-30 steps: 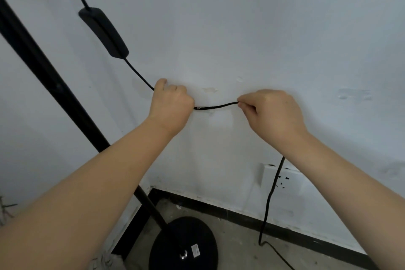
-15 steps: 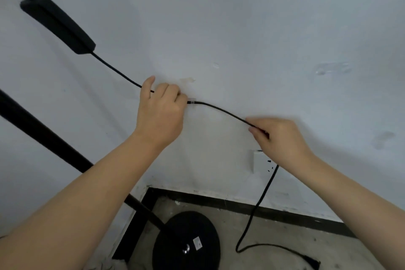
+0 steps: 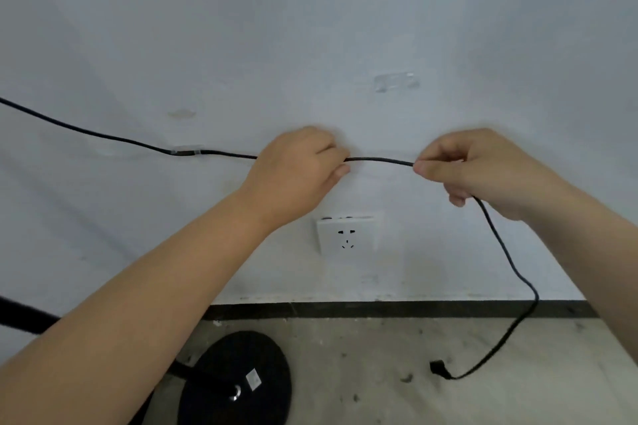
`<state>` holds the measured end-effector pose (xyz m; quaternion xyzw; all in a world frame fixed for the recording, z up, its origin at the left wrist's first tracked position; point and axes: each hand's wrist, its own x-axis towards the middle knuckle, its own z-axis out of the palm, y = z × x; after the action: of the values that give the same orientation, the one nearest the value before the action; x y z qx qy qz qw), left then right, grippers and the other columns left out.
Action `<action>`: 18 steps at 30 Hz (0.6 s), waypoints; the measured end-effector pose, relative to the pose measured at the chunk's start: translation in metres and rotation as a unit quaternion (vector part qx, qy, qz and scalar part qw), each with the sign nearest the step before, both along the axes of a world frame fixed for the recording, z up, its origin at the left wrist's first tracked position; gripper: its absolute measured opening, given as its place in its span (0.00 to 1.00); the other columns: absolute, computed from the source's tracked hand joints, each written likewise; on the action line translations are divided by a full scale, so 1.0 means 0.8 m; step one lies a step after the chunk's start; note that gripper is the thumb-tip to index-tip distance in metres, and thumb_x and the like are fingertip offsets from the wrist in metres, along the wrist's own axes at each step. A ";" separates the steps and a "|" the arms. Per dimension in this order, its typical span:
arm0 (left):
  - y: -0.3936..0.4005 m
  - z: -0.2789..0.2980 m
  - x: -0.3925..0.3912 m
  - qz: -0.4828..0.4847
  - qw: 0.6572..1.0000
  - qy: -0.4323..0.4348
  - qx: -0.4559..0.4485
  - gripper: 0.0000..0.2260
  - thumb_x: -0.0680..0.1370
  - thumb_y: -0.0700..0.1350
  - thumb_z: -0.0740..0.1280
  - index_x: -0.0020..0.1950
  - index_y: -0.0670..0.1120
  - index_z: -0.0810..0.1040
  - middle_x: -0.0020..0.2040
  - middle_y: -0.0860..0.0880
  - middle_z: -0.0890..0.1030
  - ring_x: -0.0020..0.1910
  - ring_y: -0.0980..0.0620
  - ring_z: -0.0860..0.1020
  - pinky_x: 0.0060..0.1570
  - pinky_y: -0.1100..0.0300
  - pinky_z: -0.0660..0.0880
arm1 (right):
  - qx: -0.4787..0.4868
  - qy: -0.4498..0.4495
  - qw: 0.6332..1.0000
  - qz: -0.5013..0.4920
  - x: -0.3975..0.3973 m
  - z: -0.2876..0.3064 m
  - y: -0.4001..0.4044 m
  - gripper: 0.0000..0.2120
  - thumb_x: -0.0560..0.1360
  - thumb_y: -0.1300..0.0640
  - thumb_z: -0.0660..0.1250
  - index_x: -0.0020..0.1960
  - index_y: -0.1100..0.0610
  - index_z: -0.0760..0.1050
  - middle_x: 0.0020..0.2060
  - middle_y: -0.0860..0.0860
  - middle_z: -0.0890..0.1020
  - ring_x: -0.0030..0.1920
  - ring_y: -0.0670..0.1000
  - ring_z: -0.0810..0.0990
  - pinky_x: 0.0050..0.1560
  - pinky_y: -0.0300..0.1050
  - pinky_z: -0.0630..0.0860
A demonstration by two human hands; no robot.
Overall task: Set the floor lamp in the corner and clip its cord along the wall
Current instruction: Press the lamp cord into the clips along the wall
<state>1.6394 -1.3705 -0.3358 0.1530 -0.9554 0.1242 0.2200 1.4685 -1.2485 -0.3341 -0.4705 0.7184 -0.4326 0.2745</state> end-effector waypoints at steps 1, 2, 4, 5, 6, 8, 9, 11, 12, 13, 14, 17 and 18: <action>0.000 0.000 -0.004 -0.006 0.999 0.036 -0.014 0.09 0.72 0.39 0.65 0.41 0.35 0.82 0.30 0.38 0.81 0.30 0.42 0.79 0.32 0.54 0.78 | -0.029 0.040 0.999 -0.006 -0.001 0.004 0.001 0.12 0.71 0.59 0.67 0.30 0.50 0.75 0.16 0.37 0.74 0.16 0.40 0.69 0.22 0.28 0.67; 0.001 0.002 -0.008 -0.001 0.998 0.064 -0.029 0.08 0.72 0.39 0.65 0.40 0.37 0.83 0.29 0.39 0.80 0.29 0.43 0.79 0.35 0.53 0.77 | -0.052 0.077 0.996 -0.012 0.000 0.009 0.002 0.11 0.71 0.59 0.67 0.30 0.50 0.75 0.16 0.35 0.74 0.18 0.38 0.70 0.20 0.25 0.65; 0.004 0.007 -0.013 0.042 0.994 0.067 -0.072 0.10 0.71 0.40 0.64 0.36 0.40 0.84 0.27 0.43 0.80 0.27 0.46 0.79 0.39 0.54 0.78 | -0.081 0.140 0.986 -0.030 0.002 0.019 0.000 0.07 0.70 0.59 0.67 0.33 0.53 0.77 0.16 0.36 0.75 0.22 0.33 0.72 0.24 0.21 0.66; 0.006 0.009 -0.016 0.063 0.992 0.054 -0.099 0.09 0.70 0.40 0.65 0.33 0.42 0.84 0.26 0.45 0.80 0.26 0.47 0.79 0.38 0.56 0.78 | -0.095 0.160 0.981 -0.044 0.003 0.024 -0.001 0.05 0.70 0.60 0.68 0.35 0.54 0.78 0.16 0.40 0.74 0.23 0.30 0.71 0.26 0.19 0.66; 0.008 0.012 -0.018 0.081 0.990 0.046 -0.109 0.07 0.68 0.40 0.67 0.31 0.42 0.83 0.25 0.46 0.79 0.24 0.47 0.78 0.35 0.59 0.78 | -0.111 0.176 0.977 -0.056 0.005 0.030 -0.002 0.04 0.70 0.59 0.68 0.36 0.55 0.78 0.18 0.41 0.73 0.24 0.29 0.71 0.29 0.18 0.65; 0.013 0.020 -0.020 0.106 0.990 0.047 -0.084 0.06 0.65 0.40 0.69 0.28 0.40 0.81 0.21 0.44 0.78 0.19 0.46 0.76 0.26 0.62 0.76 | -0.141 0.213 0.964 -0.068 0.008 0.044 -0.004 0.05 0.69 0.58 0.69 0.34 0.53 0.77 0.25 0.39 0.73 0.27 0.28 0.71 0.32 0.16 0.64; 0.013 0.026 -0.020 0.115 0.990 0.060 -0.063 0.07 0.64 0.40 0.69 0.27 0.39 0.80 0.20 0.43 0.77 0.18 0.45 0.75 0.22 0.63 0.74 | -0.152 0.235 0.957 -0.072 0.009 0.053 -0.006 0.05 0.69 0.58 0.69 0.34 0.52 0.76 0.26 0.39 0.72 0.27 0.30 0.72 0.33 0.16 0.64; 0.016 0.037 -0.022 0.130 0.987 0.084 -0.034 0.06 0.64 0.39 0.69 0.28 0.38 0.79 0.19 0.41 0.77 0.16 0.45 0.75 0.19 0.63 0.71 | -0.161 0.266 0.947 -0.074 0.008 0.072 -0.010 0.03 0.69 0.59 0.68 0.37 0.54 0.78 0.26 0.38 0.71 0.28 0.36 0.73 0.34 0.17 0.63; 0.018 0.041 -0.024 0.130 0.987 0.083 -0.033 0.06 0.64 0.38 0.70 0.28 0.38 0.78 0.19 0.41 0.78 0.16 0.45 0.75 0.18 0.63 0.71 | -0.162 0.272 0.946 -0.071 0.007 0.079 -0.013 0.02 0.69 0.60 0.68 0.38 0.56 0.79 0.26 0.39 0.71 0.27 0.36 0.73 0.34 0.18 0.64; 0.019 0.043 -0.026 0.128 0.988 0.078 -0.039 0.05 0.63 0.37 0.70 0.28 0.38 0.78 0.19 0.41 0.78 0.16 0.45 0.75 0.18 0.63 0.71 | -0.160 0.277 0.945 -0.065 0.004 0.085 -0.015 0.03 0.69 0.61 0.68 0.39 0.55 0.79 0.26 0.39 0.71 0.27 0.34 0.74 0.33 0.18 0.64; 0.020 0.044 -0.029 0.127 0.988 0.073 -0.048 0.05 0.63 0.36 0.71 0.27 0.38 0.77 0.19 0.41 0.78 0.15 0.45 0.74 0.18 0.64 0.70 | -0.155 0.286 0.944 -0.060 0.002 0.088 -0.017 0.04 0.69 0.61 0.67 0.38 0.54 0.79 0.26 0.39 0.72 0.27 0.33 0.74 0.32 0.18 0.65; 0.019 0.046 -0.033 0.113 0.988 0.069 -0.081 0.09 0.59 0.32 0.77 0.26 0.38 0.77 0.19 0.41 0.77 0.14 0.45 0.73 0.19 0.67 0.69 | -0.150 0.320 0.934 -0.058 -0.001 0.087 -0.017 0.04 0.69 0.61 0.66 0.38 0.54 0.78 0.29 0.47 0.76 0.29 0.43 0.72 0.31 0.26 0.64; 0.019 0.046 -0.033 0.110 0.988 0.064 -0.084 0.10 0.58 0.32 0.78 0.26 0.38 0.77 0.19 0.41 0.76 0.15 0.45 0.73 0.19 0.67 0.69 | -0.155 0.331 0.929 -0.063 0.000 0.086 -0.017 0.04 0.70 0.61 0.66 0.40 0.55 0.79 0.32 0.48 0.76 0.31 0.44 0.72 0.32 0.31 0.65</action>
<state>1.6127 -1.3556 -0.2988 0.2455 -0.9030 0.2174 0.2774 1.4683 -1.2619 -0.2649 -0.5777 0.7206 -0.3743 -0.0828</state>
